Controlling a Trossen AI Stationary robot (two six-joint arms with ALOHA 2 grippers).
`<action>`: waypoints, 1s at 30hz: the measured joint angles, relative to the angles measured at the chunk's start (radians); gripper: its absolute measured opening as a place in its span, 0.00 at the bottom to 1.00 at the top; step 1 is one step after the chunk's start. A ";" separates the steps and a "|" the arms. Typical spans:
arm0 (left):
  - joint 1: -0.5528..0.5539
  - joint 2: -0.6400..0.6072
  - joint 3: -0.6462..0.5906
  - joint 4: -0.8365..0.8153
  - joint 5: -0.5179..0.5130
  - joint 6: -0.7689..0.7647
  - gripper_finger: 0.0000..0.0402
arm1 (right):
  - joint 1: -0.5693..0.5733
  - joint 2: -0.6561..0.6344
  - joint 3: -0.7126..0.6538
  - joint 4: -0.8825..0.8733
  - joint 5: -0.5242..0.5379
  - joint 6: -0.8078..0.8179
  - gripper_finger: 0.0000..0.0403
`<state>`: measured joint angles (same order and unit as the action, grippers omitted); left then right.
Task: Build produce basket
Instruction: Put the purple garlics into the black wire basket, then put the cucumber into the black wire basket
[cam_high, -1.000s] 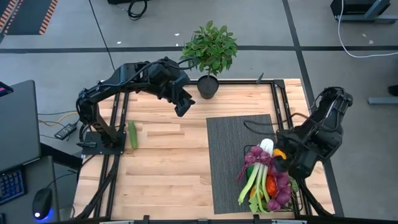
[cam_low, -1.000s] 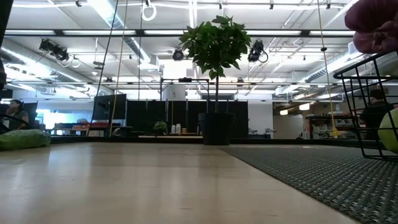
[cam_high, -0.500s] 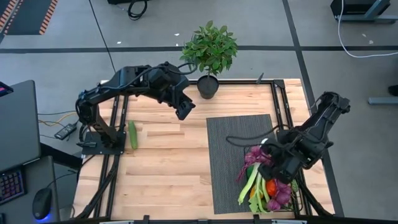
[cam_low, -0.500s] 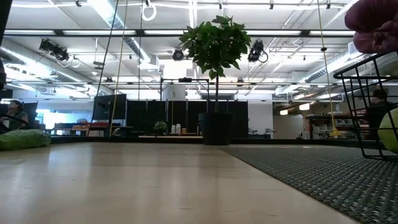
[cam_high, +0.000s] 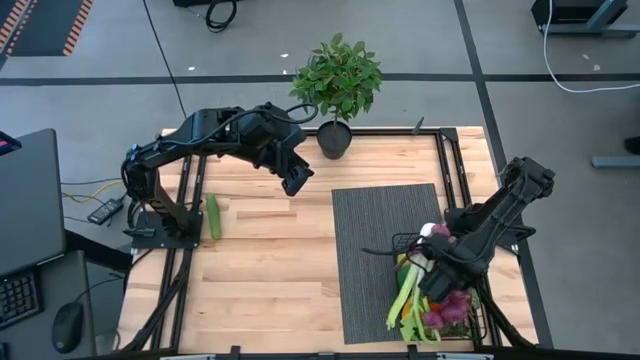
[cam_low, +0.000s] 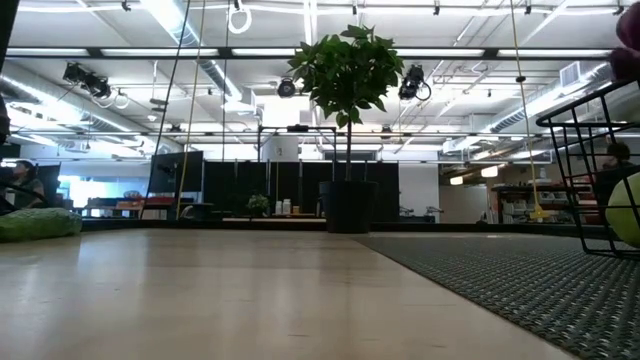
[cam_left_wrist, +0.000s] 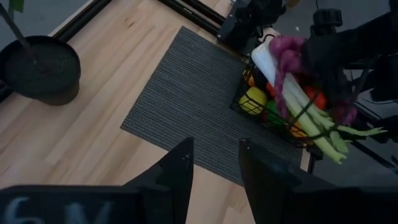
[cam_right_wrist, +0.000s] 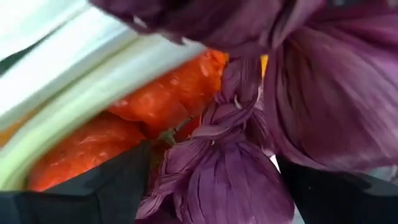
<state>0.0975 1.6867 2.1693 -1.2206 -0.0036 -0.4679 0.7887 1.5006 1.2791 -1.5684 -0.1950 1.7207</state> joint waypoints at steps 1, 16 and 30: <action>0.000 0.000 0.000 -0.002 0.000 0.000 0.33 | 0.004 0.003 -0.005 0.001 -0.014 0.017 0.86; 0.007 -0.016 -0.001 -0.037 -0.009 0.031 0.33 | 0.105 -0.096 0.026 -0.003 0.015 0.344 0.86; 0.043 -0.035 -0.093 -0.343 -0.243 -0.053 0.39 | 0.107 -0.096 0.111 -0.003 0.195 0.274 0.86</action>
<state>0.1400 1.6518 2.0761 -1.5634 -0.2471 -0.5207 0.8955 1.4044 1.3905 -1.5719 0.0003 1.9946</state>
